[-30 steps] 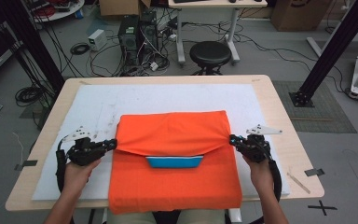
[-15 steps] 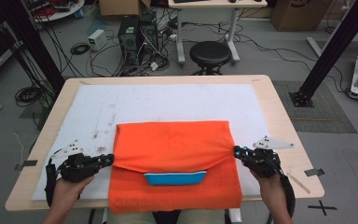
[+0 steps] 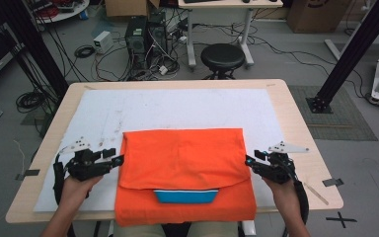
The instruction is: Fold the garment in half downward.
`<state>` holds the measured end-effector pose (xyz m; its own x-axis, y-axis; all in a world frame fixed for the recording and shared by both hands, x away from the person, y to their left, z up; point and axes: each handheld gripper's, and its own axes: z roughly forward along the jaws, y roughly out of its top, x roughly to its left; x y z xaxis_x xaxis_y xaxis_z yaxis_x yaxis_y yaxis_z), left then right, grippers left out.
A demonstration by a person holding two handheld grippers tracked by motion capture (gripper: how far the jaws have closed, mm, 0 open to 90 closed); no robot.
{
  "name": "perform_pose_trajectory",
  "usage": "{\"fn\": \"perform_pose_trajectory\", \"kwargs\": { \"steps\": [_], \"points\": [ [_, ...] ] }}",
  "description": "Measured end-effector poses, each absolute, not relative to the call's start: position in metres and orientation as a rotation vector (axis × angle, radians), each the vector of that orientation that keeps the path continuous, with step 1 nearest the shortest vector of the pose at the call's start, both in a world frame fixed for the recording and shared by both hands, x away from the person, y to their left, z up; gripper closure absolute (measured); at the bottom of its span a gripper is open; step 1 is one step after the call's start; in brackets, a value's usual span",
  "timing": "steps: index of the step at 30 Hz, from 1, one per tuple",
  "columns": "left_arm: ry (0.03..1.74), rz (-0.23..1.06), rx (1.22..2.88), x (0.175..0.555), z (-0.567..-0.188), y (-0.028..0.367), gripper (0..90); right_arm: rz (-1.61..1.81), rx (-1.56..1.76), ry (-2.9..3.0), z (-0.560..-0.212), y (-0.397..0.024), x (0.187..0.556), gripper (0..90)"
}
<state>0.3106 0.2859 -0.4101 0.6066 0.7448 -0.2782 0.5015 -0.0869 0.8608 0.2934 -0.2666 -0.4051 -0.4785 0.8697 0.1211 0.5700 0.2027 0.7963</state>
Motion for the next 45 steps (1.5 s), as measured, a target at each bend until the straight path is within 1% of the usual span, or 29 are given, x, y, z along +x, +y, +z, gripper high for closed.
{"fn": "perform_pose_trajectory", "kwargs": {
  "steps": [2, 4, 7, 9, 11, 14, 15, 17, 18, 20, 21, 22, 23, 24, 25, 27, 29, 31, 33, 38, 42, 43, 45],
  "points": [
    [1.050, 0.302, 1.741, 0.328, -0.410, 0.287, 43.9, 1.161, 1.368, 2.101, -0.404, -0.268, 0.306, 51.7],
    [1.077, 0.317, 1.744, 0.346, -0.411, 0.287, 40.7, 1.136, 1.392, 2.080, -0.406, -0.270, 0.322, 49.4],
    [1.125, 0.306, 1.746, 0.374, -0.417, 0.286, 40.1, 1.118, 1.447, 2.068, -0.414, -0.272, 0.353, 47.3],
    [1.155, 0.269, 1.758, 0.390, -0.423, 0.285, 37.2, 1.112, 1.488, 2.066, -0.421, -0.272, 0.374, 45.7],
    [1.207, 0.289, 1.795, 0.403, -0.429, 0.282, 36.4, 1.108, 1.529, 2.080, -0.426, -0.269, 0.393, 42.3],
    [1.212, 0.290, 1.797, 0.415, -0.439, 0.279, 36.5, 1.091, 1.554, 2.098, -0.432, -0.261, 0.414, 37.0],
    [1.230, 0.291, 1.812, 0.417, -0.443, 0.278, 37.5, 1.079, 1.555, 2.101, -0.435, -0.259, 0.420, 37.3],
    [1.257, 0.292, 1.864, 0.420, -0.450, 0.275, 39.3, 1.056, 1.561, 2.132, -0.440, -0.255, 0.427, 41.2],
    [1.254, 0.314, 1.865, 0.419, -0.450, 0.274, 40.9, 1.037, 1.565, 2.159, -0.443, -0.253, 0.431, 45.2],
    [1.256, 0.335, 1.882, 0.418, -0.448, 0.271, 48.4, 1.019, 1.536, 2.181, -0.446, -0.250, 0.431, 51.7],
    [1.244, 0.351, 1.900, 0.417, -0.449, 0.269, 52.3, 1.007, 1.507, 2.195, -0.445, -0.249, 0.430, 60.6],
    [1.231, 0.363, 1.914, 0.416, -0.449, 0.269, 57.8, 0.991, 1.468, 2.216, -0.445, -0.246, 0.429, 66.1],
    [1.220, 0.327, 1.910, 0.416, -0.449, 0.270, 65.6, 0.963, 1.406, 2.226, -0.445, -0.243, 0.427, 74.8],
    [1.211, 0.318, 1.911, 0.416, -0.449, 0.269, 75.6, 0.946, 1.356, 2.241, -0.444, -0.239, 0.425, 78.6],
    [1.206, 0.322, 1.911, 0.416, -0.449, 0.269, 78.2, 0.923, 1.328, 2.242, -0.443, -0.236, 0.424, 81.1],
    [1.205, 0.344, 1.903, 0.416, -0.447, 0.269, 80.6, 0.917, 1.318, 2.241, -0.443, -0.235, 0.424, 82.9],
    [1.223, 0.351, 1.835, 0.418, -0.445, 0.272, 81.1, 0.924, 1.337, 2.206, -0.442, -0.238, 0.426, 83.4],
    [1.243, 0.338, 1.801, 0.424, -0.441, 0.272, 81.2, 0.941, 1.362, 2.154, -0.442, -0.242, 0.430, 83.8],
    [1.237, 0.368, 1.787, 0.431, -0.434, 0.269, 81.2, 0.932, 1.368, 2.115, -0.440, -0.242, 0.435, 83.9],
    [1.204, 0.378, 1.745, 0.449, -0.418, 0.270, 81.0, 0.955, 1.342, 1.993, -0.428, -0.242, 0.449, 83.7],
    [1.180, 0.439, 1.701, 0.458, -0.410, 0.265, 80.9, 0.985, 1.355, 1.929, -0.417, -0.242, 0.461, 83.5],
    [1.197, 0.418, 1.712, 0.462, -0.409, 0.264, 80.9, 0.976, 1.354, 1.928, -0.415, -0.241, 0.464, 83.4],
    [1.193, 0.429, 1.717, 0.468, -0.409, 0.262, 80.9, 0.943, 1.347, 1.930, -0.413, -0.238, 0.470, 83.4]
  ]
}}
